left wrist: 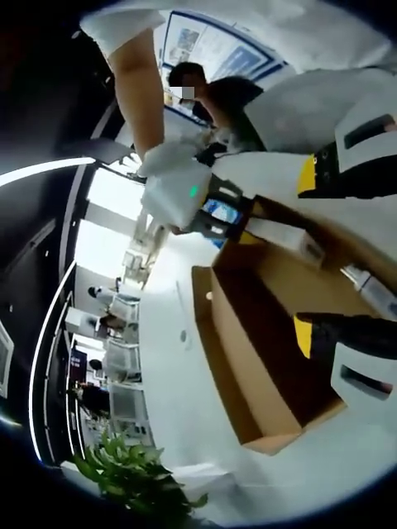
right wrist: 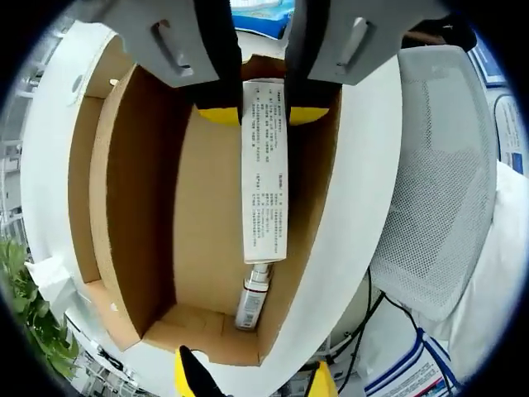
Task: Operate the shoe box by opening the lid, removing the specified soft item, and placing it in the target area until the item is outside and the box remains undamaged.
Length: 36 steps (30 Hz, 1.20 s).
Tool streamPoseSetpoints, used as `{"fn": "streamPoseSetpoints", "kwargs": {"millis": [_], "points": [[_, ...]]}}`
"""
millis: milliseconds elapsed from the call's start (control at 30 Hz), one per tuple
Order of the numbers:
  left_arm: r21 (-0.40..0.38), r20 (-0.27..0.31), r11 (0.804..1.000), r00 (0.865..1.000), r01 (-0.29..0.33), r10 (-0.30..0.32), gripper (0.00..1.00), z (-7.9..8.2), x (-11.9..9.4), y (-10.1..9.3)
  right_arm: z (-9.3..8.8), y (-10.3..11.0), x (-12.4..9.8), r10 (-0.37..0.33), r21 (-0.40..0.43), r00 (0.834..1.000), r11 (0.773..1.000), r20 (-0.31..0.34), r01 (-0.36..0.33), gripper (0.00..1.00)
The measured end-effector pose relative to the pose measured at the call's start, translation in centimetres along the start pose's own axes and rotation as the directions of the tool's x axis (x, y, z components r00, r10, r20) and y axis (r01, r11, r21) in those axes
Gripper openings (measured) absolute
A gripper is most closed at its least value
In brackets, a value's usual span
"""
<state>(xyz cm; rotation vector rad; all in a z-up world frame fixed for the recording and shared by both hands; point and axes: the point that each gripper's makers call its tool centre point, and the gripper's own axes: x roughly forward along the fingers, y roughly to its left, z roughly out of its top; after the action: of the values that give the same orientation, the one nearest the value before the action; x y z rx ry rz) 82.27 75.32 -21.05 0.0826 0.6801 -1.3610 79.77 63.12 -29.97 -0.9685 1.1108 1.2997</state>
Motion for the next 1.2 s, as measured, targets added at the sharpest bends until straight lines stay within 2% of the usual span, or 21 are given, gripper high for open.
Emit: {"fn": "streamPoseSetpoints", "kwargs": {"millis": [300,567,700,967,1200], "points": [[0.01,0.007,1.0,1.0,-0.023,0.023,0.56,1.4,-0.6,-0.1,0.5,-1.1,-2.3,-0.065,0.008,0.997,0.998,0.031,0.065,0.15],[0.041,0.006,0.998,0.999,-0.039,0.039,0.57,2.5,-0.5,-1.7,0.7,-1.1,-4.8,-0.122,0.007,0.99,0.993,0.065,0.122,0.15],[0.058,0.011,0.997,0.999,-0.045,0.045,0.58,3.6,-0.5,-3.0,0.8,-1.1,-6.4,-0.151,0.027,0.984,0.988,0.097,0.149,0.15],[0.085,0.011,0.994,0.998,-0.064,0.064,0.58,5.2,0.4,-5.0,-0.8,-0.6,-9.7,-0.213,0.037,0.97,0.977,0.121,0.21,0.15],[0.103,0.01,0.992,0.997,-0.074,0.073,0.58,6.4,1.8,-6.7,-3.6,0.5,-11.5,-0.247,0.055,0.962,0.969,0.116,0.242,0.16]]}}
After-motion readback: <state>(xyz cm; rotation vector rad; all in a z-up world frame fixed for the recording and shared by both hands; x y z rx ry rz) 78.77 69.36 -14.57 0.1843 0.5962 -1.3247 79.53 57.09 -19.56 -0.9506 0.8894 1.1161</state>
